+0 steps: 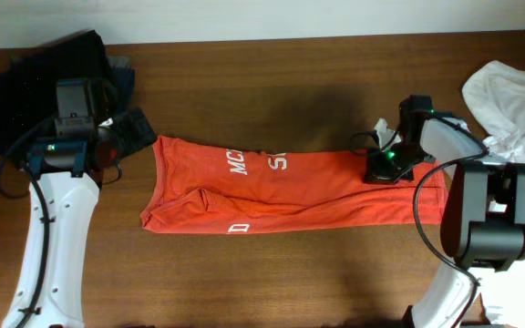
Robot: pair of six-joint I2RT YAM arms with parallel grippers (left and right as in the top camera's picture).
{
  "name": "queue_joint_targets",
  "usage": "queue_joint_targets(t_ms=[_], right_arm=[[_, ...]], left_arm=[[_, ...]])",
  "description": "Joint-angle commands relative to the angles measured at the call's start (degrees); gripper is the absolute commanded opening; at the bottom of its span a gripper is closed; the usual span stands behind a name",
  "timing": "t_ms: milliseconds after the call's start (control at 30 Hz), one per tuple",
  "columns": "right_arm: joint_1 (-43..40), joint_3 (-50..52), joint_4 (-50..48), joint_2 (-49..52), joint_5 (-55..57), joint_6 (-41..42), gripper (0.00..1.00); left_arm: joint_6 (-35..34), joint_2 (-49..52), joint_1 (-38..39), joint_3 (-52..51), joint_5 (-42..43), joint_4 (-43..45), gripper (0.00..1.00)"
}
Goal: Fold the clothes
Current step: 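Grasp the right end of the red strip with the right gripper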
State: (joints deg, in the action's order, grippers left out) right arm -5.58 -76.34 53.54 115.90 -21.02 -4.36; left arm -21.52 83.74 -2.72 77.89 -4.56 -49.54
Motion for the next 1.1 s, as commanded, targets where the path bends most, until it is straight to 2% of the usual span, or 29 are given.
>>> queue_joint_targets(t_ms=[0, 67, 167, 200, 400, 533, 567, 600, 900, 1067], right_arm=[[0.24, -3.52, 2.67, -2.54, 3.67, 1.33, 0.08], [0.24, -3.52, 3.74, -5.35, 3.76, 1.51, 0.11], [-1.33, -3.50, 9.68, -5.62, 10.14, 8.28, 0.14], [-2.49, -3.50, 10.64, -5.60, 10.71, 9.49, 0.21], [-3.80, -3.34, 2.32, -4.70, 12.24, 10.69, 0.27], [-3.78, -3.32, 2.34, -1.16, 11.65, 10.67, 0.25], [-3.80, -3.32, 2.29, -1.07, 11.06, 10.67, 0.09], [-3.80, -3.32, 2.25, -1.07, 11.04, 10.67, 0.04], [-3.80, 2.89, -1.95, -1.07, 11.63, 10.64, 0.04], [-3.87, 2.56, 4.85, -1.09, 13.33, 10.64, 0.04]], left_arm=[[-0.33, -0.28, -0.17, 0.15, 0.00, 0.13, 0.99], [-0.33, -0.28, -0.17, 0.15, 0.00, 0.13, 0.99], [-0.33, -0.28, -0.17, 0.15, 0.00, 0.13, 0.99], [-0.33, -0.28, -0.17, 0.15, 0.00, 0.13, 0.99], [-0.33, -0.28, -0.17, 0.15, 0.00, 0.15, 0.99], [-0.33, -0.28, -0.17, 0.15, 0.02, 0.13, 0.99], [-0.33, -0.28, -0.17, 0.15, 0.02, 0.13, 0.99], [-0.33, -0.28, -0.17, 0.15, 0.00, 0.13, 0.99], [-0.33, -0.28, -0.17, 0.15, 0.00, 0.13, 0.99], [-0.33, -0.28, -0.17, 0.15, 0.00, 0.13, 0.99]])
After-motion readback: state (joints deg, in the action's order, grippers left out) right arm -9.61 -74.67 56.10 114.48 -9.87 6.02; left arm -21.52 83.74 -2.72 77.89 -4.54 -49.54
